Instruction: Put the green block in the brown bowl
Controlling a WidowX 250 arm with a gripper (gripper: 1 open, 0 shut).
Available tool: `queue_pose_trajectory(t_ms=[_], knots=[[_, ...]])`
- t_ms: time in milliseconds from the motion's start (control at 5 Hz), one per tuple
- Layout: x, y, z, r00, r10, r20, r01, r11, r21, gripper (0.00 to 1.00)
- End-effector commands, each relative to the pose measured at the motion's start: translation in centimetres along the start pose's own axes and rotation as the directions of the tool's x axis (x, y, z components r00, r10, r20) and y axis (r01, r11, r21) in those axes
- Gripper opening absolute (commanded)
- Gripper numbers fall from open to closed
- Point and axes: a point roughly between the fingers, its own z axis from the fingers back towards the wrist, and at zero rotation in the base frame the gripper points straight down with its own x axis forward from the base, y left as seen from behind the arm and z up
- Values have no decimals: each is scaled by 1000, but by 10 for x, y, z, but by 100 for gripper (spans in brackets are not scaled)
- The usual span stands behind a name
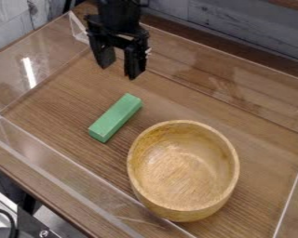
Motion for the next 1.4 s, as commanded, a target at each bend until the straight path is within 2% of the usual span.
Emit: queue_pose_trajectory(t_ms=[0,400,1200], knots=[[-2,7,1,1000,1,25,-1,1000,19,100],[-9,11,-18,1000,2,13,-2,1000,16,100],[-13,15,-51,1000,-7,-10,7,1000,9,100]])
